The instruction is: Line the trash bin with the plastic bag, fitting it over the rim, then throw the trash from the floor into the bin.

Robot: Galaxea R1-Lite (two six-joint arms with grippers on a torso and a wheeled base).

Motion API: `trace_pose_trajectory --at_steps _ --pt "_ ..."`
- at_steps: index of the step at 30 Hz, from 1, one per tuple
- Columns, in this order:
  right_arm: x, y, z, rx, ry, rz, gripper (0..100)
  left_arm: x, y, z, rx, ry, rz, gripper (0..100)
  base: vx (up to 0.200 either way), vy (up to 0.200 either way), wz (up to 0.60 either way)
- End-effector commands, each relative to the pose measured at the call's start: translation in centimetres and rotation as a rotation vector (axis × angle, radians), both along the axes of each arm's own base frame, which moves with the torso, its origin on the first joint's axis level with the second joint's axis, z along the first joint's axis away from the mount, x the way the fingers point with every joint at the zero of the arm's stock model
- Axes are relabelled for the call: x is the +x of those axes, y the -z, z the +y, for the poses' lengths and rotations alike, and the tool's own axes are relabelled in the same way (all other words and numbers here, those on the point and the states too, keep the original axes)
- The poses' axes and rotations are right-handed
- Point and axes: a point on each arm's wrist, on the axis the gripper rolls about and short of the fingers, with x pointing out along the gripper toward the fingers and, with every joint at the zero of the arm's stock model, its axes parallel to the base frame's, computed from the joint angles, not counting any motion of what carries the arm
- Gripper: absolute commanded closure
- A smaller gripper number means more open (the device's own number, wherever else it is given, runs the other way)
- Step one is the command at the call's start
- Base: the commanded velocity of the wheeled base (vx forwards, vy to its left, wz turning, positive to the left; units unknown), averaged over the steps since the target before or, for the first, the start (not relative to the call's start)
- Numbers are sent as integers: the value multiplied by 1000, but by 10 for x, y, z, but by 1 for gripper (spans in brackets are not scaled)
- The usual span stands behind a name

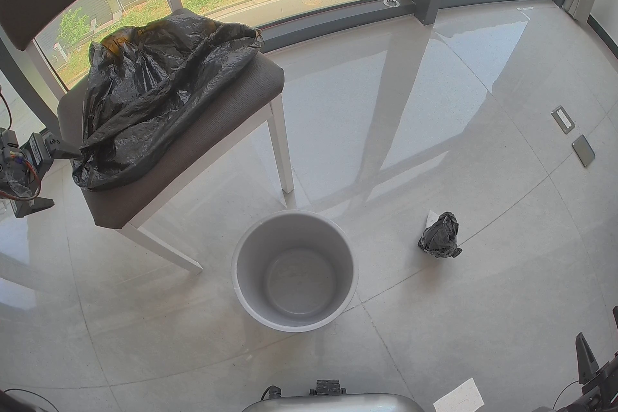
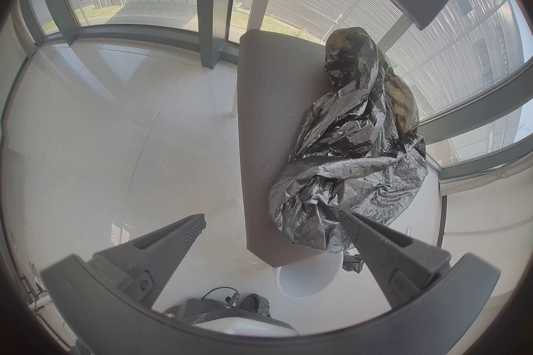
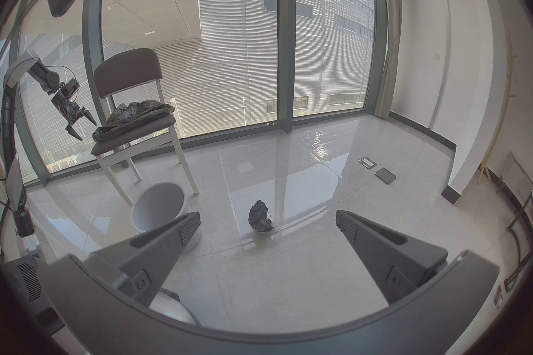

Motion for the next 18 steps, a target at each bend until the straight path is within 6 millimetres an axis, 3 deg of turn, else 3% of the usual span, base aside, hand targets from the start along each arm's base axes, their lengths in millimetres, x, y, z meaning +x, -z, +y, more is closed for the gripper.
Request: trace_pose_trajectory --at_steps 1,8,18 --pt "0 5 0 0 0 1 0 7 3 2 -2 2 5 0 0 0 0" --pt "0 5 0 0 0 1 0 22 9 0 -10 14 0 0 0 0 0" --pt "0 5 0 0 0 1 0 28 12 -15 -32 60 8 0 0 0 0"
